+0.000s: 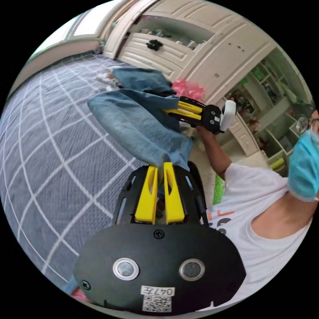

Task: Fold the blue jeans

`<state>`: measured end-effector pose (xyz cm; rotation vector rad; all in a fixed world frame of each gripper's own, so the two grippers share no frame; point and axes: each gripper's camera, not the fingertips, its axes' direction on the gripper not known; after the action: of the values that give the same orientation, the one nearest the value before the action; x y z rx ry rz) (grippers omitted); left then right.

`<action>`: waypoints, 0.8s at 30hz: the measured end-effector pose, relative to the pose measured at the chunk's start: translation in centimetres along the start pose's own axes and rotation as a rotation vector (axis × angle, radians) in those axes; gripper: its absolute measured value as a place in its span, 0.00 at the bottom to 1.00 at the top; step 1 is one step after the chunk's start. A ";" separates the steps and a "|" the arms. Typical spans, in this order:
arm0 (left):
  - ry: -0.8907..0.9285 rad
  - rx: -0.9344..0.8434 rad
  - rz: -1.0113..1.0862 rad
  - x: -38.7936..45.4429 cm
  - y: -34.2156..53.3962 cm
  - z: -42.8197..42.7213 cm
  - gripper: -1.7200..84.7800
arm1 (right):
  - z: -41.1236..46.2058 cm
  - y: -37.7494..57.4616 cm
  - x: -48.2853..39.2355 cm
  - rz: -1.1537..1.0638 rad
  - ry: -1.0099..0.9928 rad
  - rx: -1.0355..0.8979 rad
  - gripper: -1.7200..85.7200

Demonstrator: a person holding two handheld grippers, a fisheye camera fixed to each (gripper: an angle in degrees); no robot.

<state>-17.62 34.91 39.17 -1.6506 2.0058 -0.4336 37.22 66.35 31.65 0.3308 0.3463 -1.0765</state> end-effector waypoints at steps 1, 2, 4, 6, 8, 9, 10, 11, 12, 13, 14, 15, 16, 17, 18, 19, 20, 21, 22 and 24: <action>0.016 0.003 0.026 0.4 -1.2 -0.2 0.03 | -0.9 0.1 3.3 0.042 -0.001 -0.015 0.04; 0.040 0.006 0.077 1.1 -4.0 -0.6 0.03 | -1.6 0.2 7.0 0.088 -0.007 -0.025 0.04; 0.048 0.013 0.148 2.3 -8.7 -0.8 0.03 | -2.0 0.5 13.1 0.166 -0.026 -0.044 0.04; 0.047 0.029 0.190 3.3 -15.2 -0.2 0.04 | -1.7 0.8 19.2 0.234 -0.038 -0.064 0.04; 0.070 0.036 0.198 3.8 -19.7 1.1 0.04 | -0.2 1.1 26.3 0.309 -0.040 -0.109 0.04; 0.063 0.034 0.204 4.1 -22.6 2.3 0.04 | 0.4 1.2 27.9 0.325 -0.039 -0.125 0.04; 0.057 0.034 0.200 4.1 -23.9 2.9 0.04 | 1.8 1.4 30.8 0.349 -0.030 -0.159 0.05; 0.047 0.032 0.185 3.8 -26.4 4.5 0.05 | 3.6 1.8 33.3 0.379 -0.028 -0.190 0.05; 0.044 0.021 0.154 3.1 -28.6 6.4 0.05 | 4.7 2.1 34.5 0.396 -0.031 -0.206 0.05; 0.042 0.017 0.135 2.6 -29.6 7.4 0.05 | 7.0 2.8 36.6 0.431 -0.044 -0.237 0.05; 0.034 0.007 0.085 1.3 -31.0 9.7 0.06 | 9.6 3.9 38.3 0.480 -0.066 -0.253 0.06; 0.034 -0.001 0.021 -0.4 -31.9 12.3 0.07 | 11.0 4.6 38.9 0.504 -0.078 -0.255 0.06; 0.029 -0.007 -0.014 -1.3 -32.1 13.5 0.07 | 13.8 6.1 39.6 0.554 -0.104 -0.260 0.06; 0.018 -0.020 -0.082 -2.9 -32.0 15.6 0.09 | 16.2 7.9 40.0 0.634 -0.129 -0.260 0.06; 0.028 -0.013 -0.131 -4.1 -31.4 16.8 0.11 | 17.0 8.8 40.0 0.672 -0.132 -0.246 0.06; 0.043 0.001 -0.144 -4.6 -31.1 16.9 0.11 | 17.6 10.5 40.1 0.735 -0.105 -0.188 0.06; 0.048 0.037 -0.159 -5.0 -30.4 16.6 0.12 | 16.9 11.9 40.2 0.780 -0.034 -0.122 0.05; 0.001 0.069 -0.137 -4.7 -29.9 15.5 0.12 | 16.2 12.5 40.3 0.796 0.015 -0.090 0.04; -0.035 0.083 -0.119 -4.3 -29.9 14.8 0.11 | 14.7 13.4 40.5 0.811 0.111 -0.035 0.03; -0.178 0.126 -0.014 -1.5 -30.5 12.4 0.09 | 12.9 13.3 40.8 0.758 0.140 0.020 0.02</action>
<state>14.41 30.72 45.65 -1.5699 1.8014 -0.3953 68.21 34.29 26.97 0.5047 0.2964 -0.3140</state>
